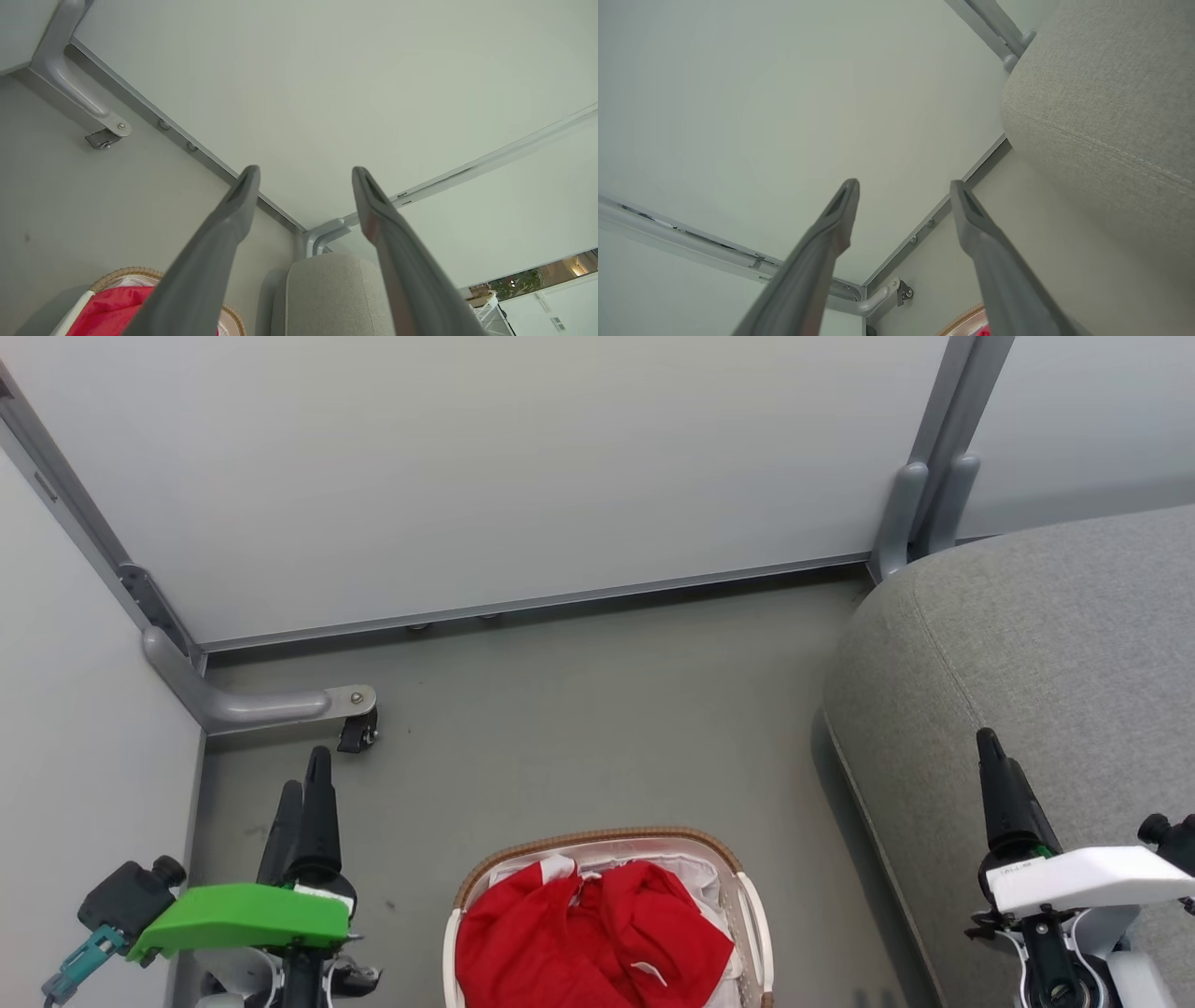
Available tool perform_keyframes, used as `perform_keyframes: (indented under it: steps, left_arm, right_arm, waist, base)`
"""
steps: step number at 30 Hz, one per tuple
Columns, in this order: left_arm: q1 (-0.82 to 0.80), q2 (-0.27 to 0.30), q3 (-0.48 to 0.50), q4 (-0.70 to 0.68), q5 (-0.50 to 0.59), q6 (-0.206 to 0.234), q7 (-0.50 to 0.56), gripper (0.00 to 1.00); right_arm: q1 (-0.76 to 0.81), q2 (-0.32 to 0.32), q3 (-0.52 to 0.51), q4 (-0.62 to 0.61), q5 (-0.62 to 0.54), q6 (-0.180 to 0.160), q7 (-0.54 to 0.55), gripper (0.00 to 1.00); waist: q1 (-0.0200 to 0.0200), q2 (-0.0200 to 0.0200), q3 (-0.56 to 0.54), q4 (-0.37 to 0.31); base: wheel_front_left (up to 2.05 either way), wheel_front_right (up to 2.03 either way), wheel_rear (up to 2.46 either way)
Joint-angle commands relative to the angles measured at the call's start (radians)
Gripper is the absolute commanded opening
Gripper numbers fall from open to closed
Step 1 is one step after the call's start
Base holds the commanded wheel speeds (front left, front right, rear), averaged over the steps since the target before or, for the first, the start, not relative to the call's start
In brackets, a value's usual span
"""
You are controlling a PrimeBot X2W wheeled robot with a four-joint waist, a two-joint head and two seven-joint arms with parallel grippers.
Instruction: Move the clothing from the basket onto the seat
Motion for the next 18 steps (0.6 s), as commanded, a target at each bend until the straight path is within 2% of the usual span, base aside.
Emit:
perform_keyframes:
  steps: [1,12,18]
  left_arm:
    - [-0.018,0.007,-0.009,-0.024,0.054,0.010,-0.011,1.00]
    - [0.015,0.008,-0.033,-0.016,0.269,0.047,-0.051,1.00]
    - [0.020,0.009,-0.036,-0.012,0.337,0.056,-0.068,1.00]
  right_arm:
    - [0.000,-0.009,0.004,-0.020,-0.052,0.000,-0.014,1.00]
    - [0.012,-0.011,0.026,-0.022,-0.273,0.000,-0.054,1.00]
    - [0.014,-0.012,0.037,-0.020,-0.359,0.000,-0.071,1.00]
  waist:
    - [0.0000,0.0000,0.000,0.000]
    - [0.0000,0.0000,0.003,0.001]
    - [0.0000,0.0000,0.004,0.004]
  base:
    - [0.00,0.00,0.00]
    - [0.00,0.00,0.00]
    - [0.00,0.00,0.00]
